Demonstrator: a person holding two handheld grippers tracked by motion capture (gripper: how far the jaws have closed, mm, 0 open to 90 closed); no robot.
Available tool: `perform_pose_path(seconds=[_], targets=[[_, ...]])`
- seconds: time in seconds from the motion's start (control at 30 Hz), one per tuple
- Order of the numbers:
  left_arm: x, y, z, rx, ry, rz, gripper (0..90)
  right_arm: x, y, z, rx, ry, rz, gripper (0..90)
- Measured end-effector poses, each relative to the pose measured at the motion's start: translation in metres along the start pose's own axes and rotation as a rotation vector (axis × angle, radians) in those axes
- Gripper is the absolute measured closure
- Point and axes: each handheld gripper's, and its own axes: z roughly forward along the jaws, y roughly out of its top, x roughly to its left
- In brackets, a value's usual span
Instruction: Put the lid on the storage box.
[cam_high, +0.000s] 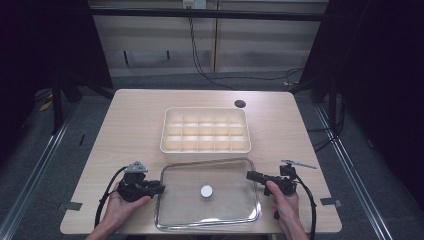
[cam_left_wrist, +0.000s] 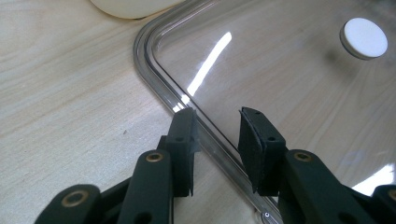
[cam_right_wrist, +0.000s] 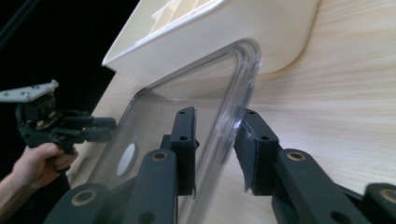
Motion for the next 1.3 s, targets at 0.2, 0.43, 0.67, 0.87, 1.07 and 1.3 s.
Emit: perform_pose_path(seconds=[0.2,0.43,0.67,0.87,1.07,1.3], targets=[[0.001,0.000,0.000,0.004,-0.006,0.002,65.8,0.003,0.004,0.002,0.036,-0.026,-0.064,65.8],[0.003,0.000,0.000,-0.001,-0.011,-0.002,65.0,0.001,0.005,0.000,0.028,-0.005,-0.050,70.3],[0.003,0.000,0.000,-0.005,-0.026,-0.007,49.6,0.003,0.006,-0.003,-0.001,0.006,-0.049,73.1],[0.003,0.001,0.001,-0.007,-0.050,-0.024,37.6,0.006,0.007,-0.006,-0.026,0.018,-0.078,74.1],[0.008,0.003,0.002,-0.018,-0.099,-0.073,34.8,0.009,0.008,-0.010,-0.045,0.030,-0.094,74.9],[0.010,0.004,0.004,-0.023,-0.144,-0.104,43.4,0.010,0.008,-0.011,-0.043,0.034,-0.095,74.9]])
